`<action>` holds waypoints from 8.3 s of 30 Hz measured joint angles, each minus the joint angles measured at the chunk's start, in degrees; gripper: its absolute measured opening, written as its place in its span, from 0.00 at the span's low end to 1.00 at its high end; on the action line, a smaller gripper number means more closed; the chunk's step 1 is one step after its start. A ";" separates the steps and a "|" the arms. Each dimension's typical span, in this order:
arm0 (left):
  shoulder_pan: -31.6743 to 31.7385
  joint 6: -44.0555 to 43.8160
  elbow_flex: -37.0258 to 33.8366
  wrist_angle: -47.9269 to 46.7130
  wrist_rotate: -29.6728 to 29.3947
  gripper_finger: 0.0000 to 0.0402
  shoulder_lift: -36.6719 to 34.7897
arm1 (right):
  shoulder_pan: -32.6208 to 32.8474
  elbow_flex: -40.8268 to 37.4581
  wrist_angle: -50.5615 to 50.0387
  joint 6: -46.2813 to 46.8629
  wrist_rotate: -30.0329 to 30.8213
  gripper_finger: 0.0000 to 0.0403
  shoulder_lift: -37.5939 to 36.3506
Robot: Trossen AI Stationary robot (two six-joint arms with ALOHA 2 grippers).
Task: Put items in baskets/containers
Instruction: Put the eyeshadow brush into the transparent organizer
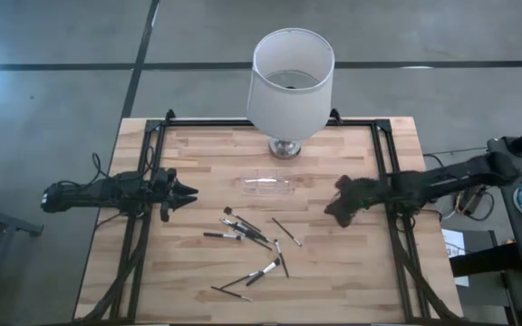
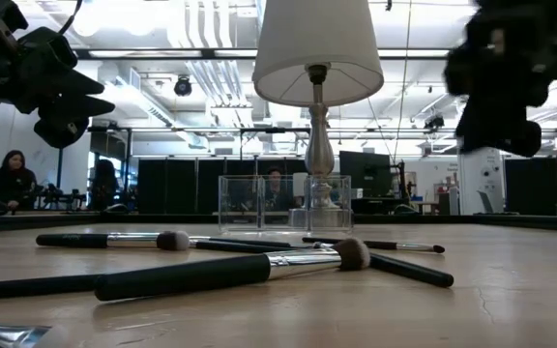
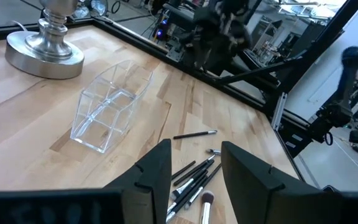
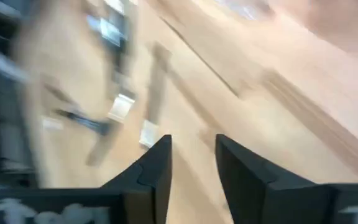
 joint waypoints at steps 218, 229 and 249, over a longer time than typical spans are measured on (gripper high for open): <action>-2.14 39.94 54.71 19.44 9.30 0.01 112.19 | 13.85 23.96 1.64 -6.71 16.26 0.03 46.82; -2.23 39.00 54.58 19.23 8.15 0.00 110.95 | 13.85 25.47 -2.81 -8.91 19.11 0.15 42.23; -2.27 37.28 54.51 17.92 7.04 0.00 110.13 | 15.63 24.12 -10.93 4.20 29.10 0.31 32.23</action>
